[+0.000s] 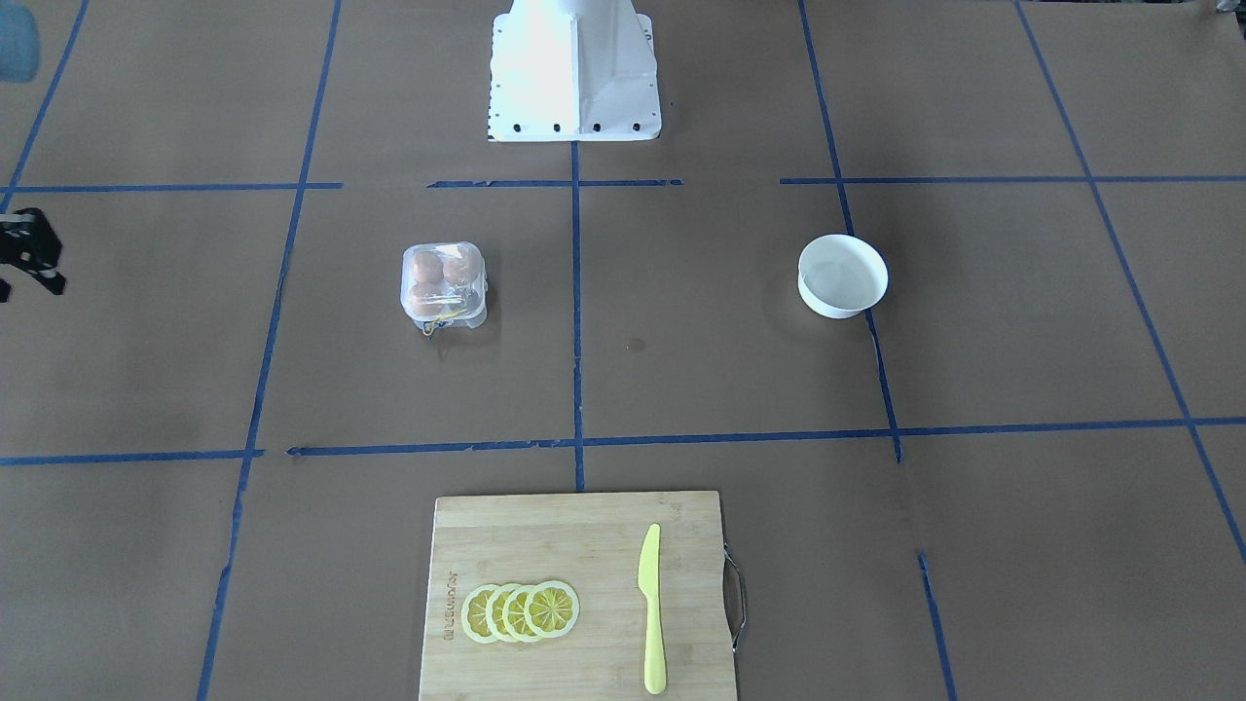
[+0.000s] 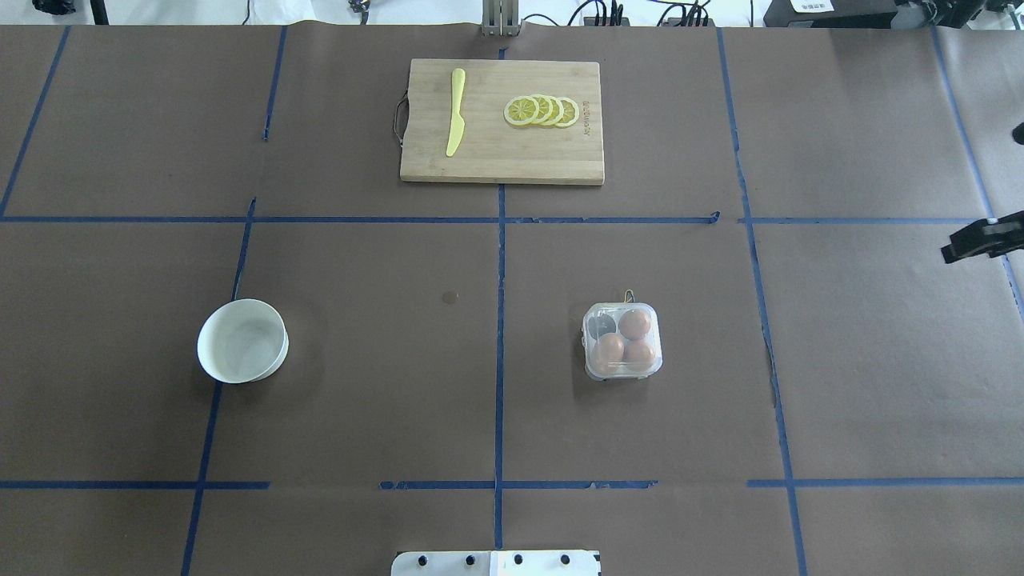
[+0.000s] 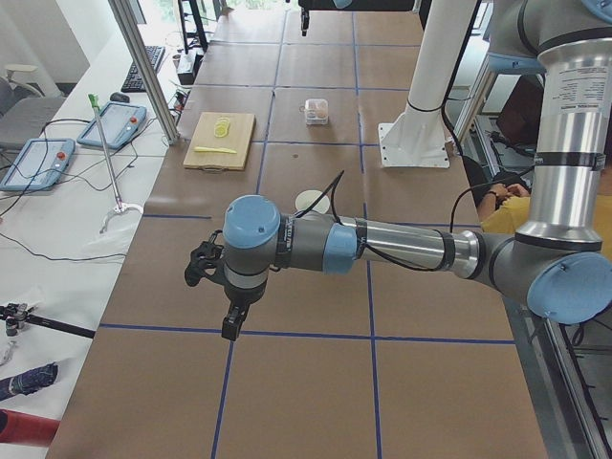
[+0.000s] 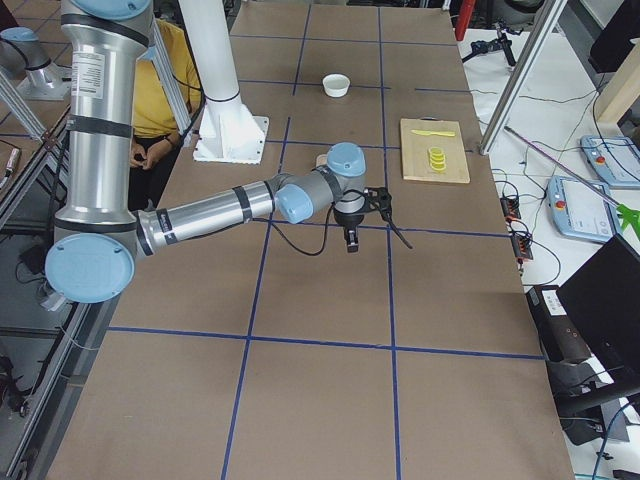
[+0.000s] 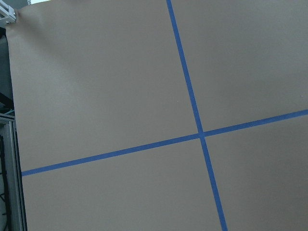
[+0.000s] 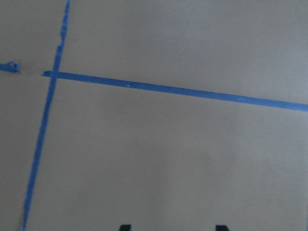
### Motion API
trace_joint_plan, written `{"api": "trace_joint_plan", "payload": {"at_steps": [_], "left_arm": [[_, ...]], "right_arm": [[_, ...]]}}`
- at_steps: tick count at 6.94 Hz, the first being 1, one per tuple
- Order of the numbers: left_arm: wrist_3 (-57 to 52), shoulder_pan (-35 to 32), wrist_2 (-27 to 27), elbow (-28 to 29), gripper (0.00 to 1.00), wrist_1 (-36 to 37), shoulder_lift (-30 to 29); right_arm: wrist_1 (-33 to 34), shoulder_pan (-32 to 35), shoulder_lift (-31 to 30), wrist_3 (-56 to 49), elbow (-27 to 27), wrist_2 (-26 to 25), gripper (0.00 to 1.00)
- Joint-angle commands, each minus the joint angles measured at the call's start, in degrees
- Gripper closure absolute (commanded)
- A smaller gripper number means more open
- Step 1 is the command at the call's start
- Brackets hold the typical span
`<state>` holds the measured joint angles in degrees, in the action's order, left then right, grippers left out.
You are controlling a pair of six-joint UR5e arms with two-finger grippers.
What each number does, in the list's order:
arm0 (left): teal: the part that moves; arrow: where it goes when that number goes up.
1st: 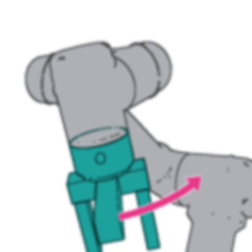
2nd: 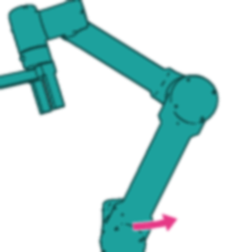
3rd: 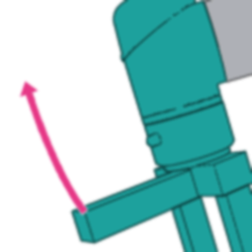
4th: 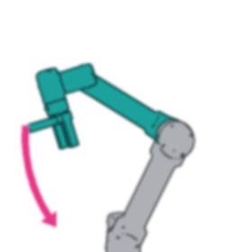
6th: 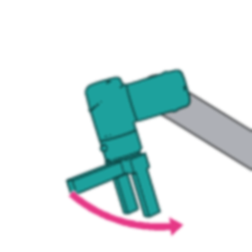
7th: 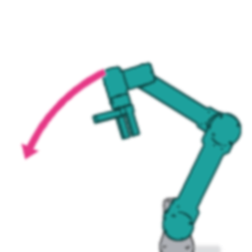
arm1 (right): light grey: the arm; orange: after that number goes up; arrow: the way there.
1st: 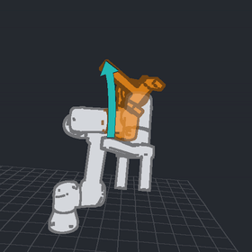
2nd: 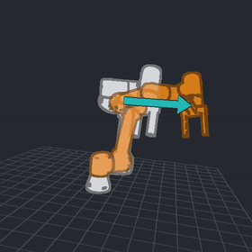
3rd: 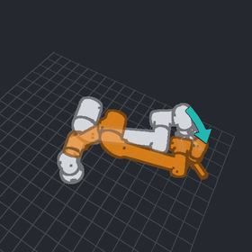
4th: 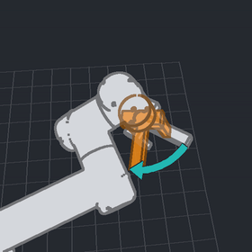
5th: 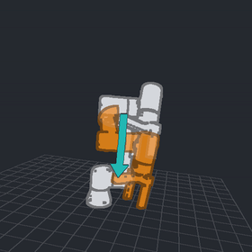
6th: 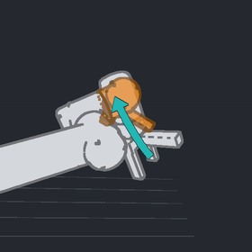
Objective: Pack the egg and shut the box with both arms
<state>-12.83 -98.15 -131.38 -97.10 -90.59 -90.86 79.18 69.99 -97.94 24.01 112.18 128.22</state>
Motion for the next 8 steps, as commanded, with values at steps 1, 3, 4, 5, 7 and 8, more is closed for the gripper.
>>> {"api": "trace_joint_plan", "payload": {"at_steps": [1, 3, 4, 5, 7, 8], "left_arm": [[-0.1, 0.1, -0.2, -0.1, 0.00, 0.3, 0.2], [0.0, 0.1, -0.1, 0.0, 0.00, 0.6, 0.2], [0.0, 0.1, -0.1, 0.1, 0.00, 0.5, 0.6], [-0.1, 0.1, -0.1, -0.1, 0.00, 0.4, 1.0], [-0.1, 0.1, -0.1, 0.0, 0.00, 0.2, 1.5], [-0.1, 0.1, -0.2, 0.0, 0.00, 0.2, 1.9]], "right_arm": [[6.6, 9.8, -4.5, -11.1, 0.0, 1.3, 0.00], [6.6, 12.5, -9.8, -13.2, -0.1, 1.3, 0.00], [6.7, 12.6, -10.9, -13.2, -0.4, 1.0, 0.00], [7.1, 13.1, -11.4, -13.2, -1.3, 1.3, 0.00], [7.0, 13.7, -11.7, -13.2, -1.3, 0.9, 0.00], [7.1, 13.7, -11.7, -12.8, -1.5, 1.0, 0.00]]}}
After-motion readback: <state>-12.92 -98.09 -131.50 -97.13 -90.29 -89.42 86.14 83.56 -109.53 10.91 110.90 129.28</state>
